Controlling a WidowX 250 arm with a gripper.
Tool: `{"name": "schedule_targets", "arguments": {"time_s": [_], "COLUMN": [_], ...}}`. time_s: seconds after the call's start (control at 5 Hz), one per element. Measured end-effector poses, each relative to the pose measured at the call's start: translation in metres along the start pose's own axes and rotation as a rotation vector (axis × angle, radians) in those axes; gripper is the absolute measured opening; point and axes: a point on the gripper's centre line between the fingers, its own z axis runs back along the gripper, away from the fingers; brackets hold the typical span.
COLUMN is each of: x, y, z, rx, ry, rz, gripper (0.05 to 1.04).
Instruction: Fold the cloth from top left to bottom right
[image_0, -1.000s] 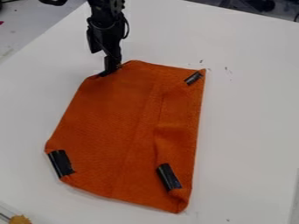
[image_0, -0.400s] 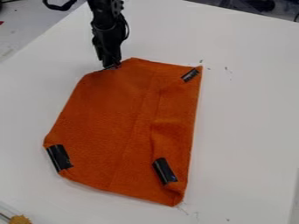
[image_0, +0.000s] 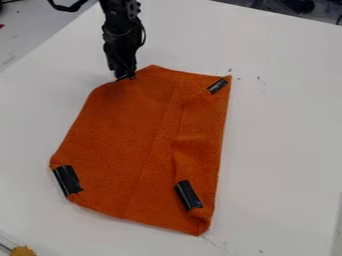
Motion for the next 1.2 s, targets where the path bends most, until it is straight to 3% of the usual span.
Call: {"name": "schedule_targets", "arguments": {"time_s": [0.2,0.4,0.6,1.0,1.2], "x": [0.004,0.011,0.008,0.014,0.010], "y": [0.004,0.008,0.010,0.000,-0.005], "z": [0.012,0.025,0.030,0.032,0.026], "rx": [0.045,0.078,0.085,0.006,-0.035], "ry": [0.017,0.013,0.030,-0.019,-0.016], "rz": [-0.028,-0.042,-0.035,-0.020,-0.016], "gripper": [0.770,0.991,1.001,1.000,1.000]}}
